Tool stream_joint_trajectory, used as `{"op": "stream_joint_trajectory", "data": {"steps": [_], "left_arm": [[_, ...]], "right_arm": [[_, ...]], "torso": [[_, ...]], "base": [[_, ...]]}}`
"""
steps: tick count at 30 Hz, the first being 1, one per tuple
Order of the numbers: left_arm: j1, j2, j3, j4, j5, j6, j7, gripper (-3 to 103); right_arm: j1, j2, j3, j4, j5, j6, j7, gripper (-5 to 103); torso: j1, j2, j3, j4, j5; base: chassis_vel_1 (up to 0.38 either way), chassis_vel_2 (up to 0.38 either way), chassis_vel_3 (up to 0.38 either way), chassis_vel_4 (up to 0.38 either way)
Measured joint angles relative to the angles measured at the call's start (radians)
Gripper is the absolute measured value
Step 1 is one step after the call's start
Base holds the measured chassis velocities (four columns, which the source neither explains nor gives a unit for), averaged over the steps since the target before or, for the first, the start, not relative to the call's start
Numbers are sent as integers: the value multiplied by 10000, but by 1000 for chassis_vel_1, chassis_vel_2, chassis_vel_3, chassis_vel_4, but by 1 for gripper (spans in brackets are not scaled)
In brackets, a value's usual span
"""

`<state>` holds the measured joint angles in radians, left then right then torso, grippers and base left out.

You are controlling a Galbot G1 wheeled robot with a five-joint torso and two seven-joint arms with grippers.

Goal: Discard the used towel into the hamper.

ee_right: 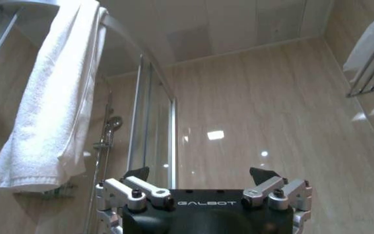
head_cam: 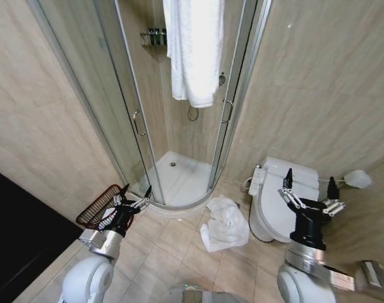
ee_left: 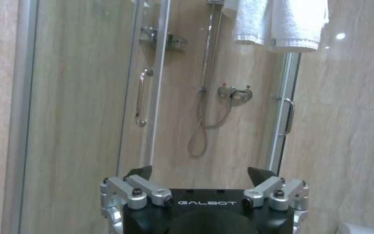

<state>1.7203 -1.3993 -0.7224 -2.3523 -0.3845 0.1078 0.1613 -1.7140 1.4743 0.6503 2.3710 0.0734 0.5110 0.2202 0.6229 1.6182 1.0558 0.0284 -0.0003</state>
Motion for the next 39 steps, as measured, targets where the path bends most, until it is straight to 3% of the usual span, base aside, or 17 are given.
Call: {"op": "stream_joint_trajectory", "data": {"steps": [10,19,27,28,32,36,39], "left_arm": [[0,-3,1,-1,0,0,0,99],[-1,-3,1,-2,0,0,0,99],[-1,-3,2,-1,0,0,1,99],[-1,-3,2,-1,0,0,1,99],[-1,-3,2,-2,0,0,1,99],[0,-3,2,-2,0,0,0,99],[0,-3,2,-2,0,0,1,99]], "right_arm": [[308,-378,231,385,186,-542,61,100],[911,-957,929,629,1019,-1000,73,100],[1694,-2519,2406,852,3090,-1681,-903,100],[1694,-2519,2406,852,3090,-1681,-903,100],[2256,-3576,3155,706,4460,-2155,-964,100],[2690,-3965,3191,283,4613,-2033,-779,100],[3087,-3990,3061,-5,3958,-1988,-238,100]], "torso": [[2,0,0,0,3],[3,0,1,2,5],[2,0,1,1,4],[2,0,1,1,4],[2,0,1,0,4],[3,0,1,3,3],[5,-1,2,4,6]], "base": [[-2,2,11,9],[46,57,30,48],[84,92,95,94],[75,113,152,121],[112,108,124,115],[126,129,136,124],[137,133,134,128]]}}
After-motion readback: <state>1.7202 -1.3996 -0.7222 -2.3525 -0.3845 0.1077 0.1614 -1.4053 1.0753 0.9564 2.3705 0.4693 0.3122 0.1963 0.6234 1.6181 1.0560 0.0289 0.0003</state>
